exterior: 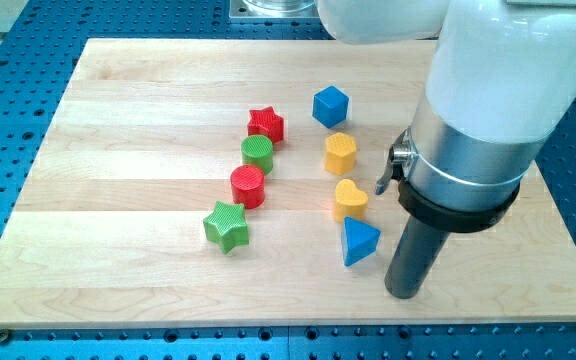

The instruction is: Move the green circle to the top left corner

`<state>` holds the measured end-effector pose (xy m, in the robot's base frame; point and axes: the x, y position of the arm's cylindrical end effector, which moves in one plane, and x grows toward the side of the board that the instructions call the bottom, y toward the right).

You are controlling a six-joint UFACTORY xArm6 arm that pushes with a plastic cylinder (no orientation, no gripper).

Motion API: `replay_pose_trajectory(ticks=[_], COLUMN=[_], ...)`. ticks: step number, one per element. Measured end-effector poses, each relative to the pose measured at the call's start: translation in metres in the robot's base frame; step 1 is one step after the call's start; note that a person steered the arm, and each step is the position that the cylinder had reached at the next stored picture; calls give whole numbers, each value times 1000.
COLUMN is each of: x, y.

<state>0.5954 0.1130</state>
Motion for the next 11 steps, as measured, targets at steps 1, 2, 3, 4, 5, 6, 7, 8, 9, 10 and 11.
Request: replay_pose_trajectory(ticks=[1, 2, 3, 4, 5, 6, 7, 8, 9, 10, 11], x=[0, 5, 16, 1, -5, -49, -101, -151, -160, -160, -163], y=[0, -5, 0, -83, -110, -82, -89, -97, -104, -110, -99])
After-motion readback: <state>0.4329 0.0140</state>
